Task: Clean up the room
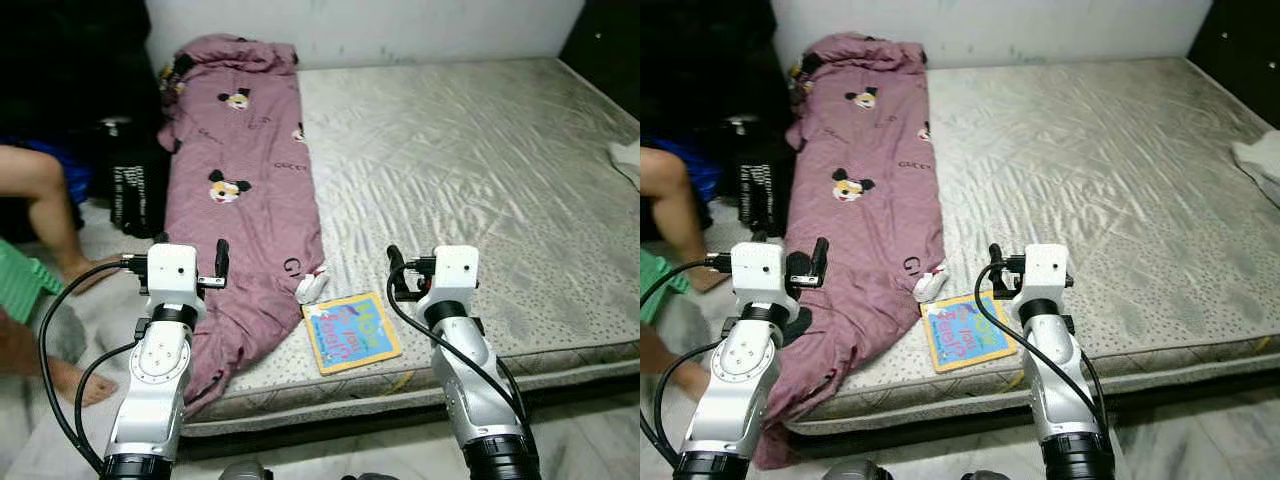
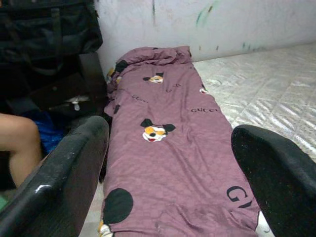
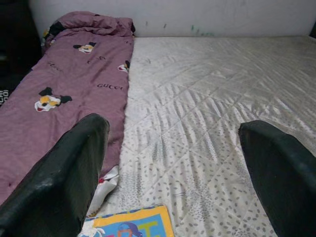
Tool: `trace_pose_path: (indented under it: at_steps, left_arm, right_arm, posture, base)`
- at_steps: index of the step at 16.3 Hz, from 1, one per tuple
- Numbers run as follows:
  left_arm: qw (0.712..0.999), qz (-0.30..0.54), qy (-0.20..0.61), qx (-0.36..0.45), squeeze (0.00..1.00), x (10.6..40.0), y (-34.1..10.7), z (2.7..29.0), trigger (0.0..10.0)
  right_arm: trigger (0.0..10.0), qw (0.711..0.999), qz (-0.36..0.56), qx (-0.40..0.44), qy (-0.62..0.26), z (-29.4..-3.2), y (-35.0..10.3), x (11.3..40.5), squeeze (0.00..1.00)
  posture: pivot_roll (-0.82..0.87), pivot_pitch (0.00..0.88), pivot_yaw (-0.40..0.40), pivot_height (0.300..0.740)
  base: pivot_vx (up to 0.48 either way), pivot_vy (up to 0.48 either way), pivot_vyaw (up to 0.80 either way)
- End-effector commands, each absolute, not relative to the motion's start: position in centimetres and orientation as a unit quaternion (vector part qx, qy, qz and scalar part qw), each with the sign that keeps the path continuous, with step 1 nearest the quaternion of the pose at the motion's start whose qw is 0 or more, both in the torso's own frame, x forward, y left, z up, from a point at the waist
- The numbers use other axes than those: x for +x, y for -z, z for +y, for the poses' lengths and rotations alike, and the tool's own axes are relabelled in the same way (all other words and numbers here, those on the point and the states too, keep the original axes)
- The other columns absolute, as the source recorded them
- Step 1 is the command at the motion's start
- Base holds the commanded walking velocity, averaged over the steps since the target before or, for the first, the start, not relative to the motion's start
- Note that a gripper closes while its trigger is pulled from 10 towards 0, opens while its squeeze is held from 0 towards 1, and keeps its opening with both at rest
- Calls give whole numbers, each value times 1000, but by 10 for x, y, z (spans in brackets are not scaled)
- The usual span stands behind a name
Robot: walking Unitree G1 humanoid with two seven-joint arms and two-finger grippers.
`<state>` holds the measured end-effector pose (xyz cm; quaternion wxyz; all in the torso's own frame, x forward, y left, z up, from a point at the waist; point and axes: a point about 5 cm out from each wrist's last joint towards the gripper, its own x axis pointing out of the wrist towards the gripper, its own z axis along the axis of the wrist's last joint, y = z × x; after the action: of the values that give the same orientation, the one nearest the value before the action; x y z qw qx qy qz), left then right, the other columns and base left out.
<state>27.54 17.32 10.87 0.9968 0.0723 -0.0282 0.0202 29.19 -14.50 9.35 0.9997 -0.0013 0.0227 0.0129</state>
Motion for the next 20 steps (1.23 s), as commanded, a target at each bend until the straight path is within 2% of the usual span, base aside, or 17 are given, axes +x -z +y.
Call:
trace_pose_path:
  at_steps: [1, 3, 7, 14, 20]
  left_arm:
    - [997, -26, -18, 77, 0, 276, -108, 174, 10000]
    - [997, -27, -17, 76, 0, 277, -109, 173, 10000]
    - [997, -27, -17, 74, 0, 278, -109, 172, 10000]
    - [997, -27, -23, 72, 0, 279, -109, 172, 10000]
    - [997, -26, -30, 66, 0, 283, -110, 173, 10000]
  right_arm:
    - [10000, 1000, 11, -3, -11, -146, -98, 291, 0]
    - [10000, 1000, 11, -3, -12, -146, -98, 290, 0]
    - [10000, 1000, 10, -1, -15, -145, -98, 291, 0]
    - [10000, 1000, 9, 1, -17, -145, -98, 292, 0]
    - [10000, 1000, 5, -1, -17, -140, -100, 297, 0]
  posture:
    - [46, 52, 25, 740]
    - [46, 51, 25, 736]
    - [45, 51, 25, 699]
    - [46, 55, 22, 614]
    - [46, 64, 18, 609]
  base:
    - [0, 0, 0]
    - [0, 0, 0]
    - [0, 0, 0]
    - [0, 0, 0]
    - [0, 0, 0]
